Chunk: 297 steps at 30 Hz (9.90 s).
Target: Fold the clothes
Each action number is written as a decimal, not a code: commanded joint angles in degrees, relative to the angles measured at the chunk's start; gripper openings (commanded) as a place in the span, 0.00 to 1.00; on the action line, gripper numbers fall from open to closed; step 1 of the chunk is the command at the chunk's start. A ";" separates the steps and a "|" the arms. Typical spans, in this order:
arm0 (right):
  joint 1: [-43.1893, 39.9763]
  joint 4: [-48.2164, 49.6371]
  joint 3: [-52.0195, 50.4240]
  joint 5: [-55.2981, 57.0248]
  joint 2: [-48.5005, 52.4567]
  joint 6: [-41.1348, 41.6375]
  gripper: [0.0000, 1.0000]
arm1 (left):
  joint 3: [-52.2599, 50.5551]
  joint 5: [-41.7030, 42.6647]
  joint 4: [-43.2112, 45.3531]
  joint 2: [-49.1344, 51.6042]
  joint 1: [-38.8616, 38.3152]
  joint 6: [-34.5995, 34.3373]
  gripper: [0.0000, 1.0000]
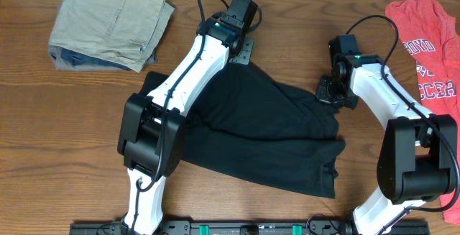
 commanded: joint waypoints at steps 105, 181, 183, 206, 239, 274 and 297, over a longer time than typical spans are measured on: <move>10.73 -28.57 -6.32 -9.35 -16.61 -4.83 0.99 | -16.22 3.91 -21.24 -5.35 10.80 3.82 0.98; 11.13 -26.14 -6.45 -10.03 -16.61 -4.79 0.99 | -21.14 17.73 -20.90 -8.85 17.16 15.82 0.82; 11.13 -26.03 -6.45 -10.01 -16.61 -4.81 0.99 | -21.14 17.75 -21.79 -8.85 17.14 15.82 0.82; 11.13 -25.86 -6.49 -10.03 -16.61 -4.79 0.99 | -25.94 14.01 -21.97 -8.90 13.38 9.81 0.09; 11.13 -3.50 -24.24 -18.25 -16.55 1.44 0.02 | -25.59 0.74 -29.03 -12.11 20.94 -8.26 0.07; -11.10 -5.16 -23.71 -8.04 -15.98 1.14 0.01 | -25.62 1.38 -35.08 -21.53 26.75 -9.11 0.32; 6.54 -8.17 -20.90 -31.82 -15.96 -13.55 0.25 | -28.20 12.20 -30.73 -21.51 22.64 -4.57 0.06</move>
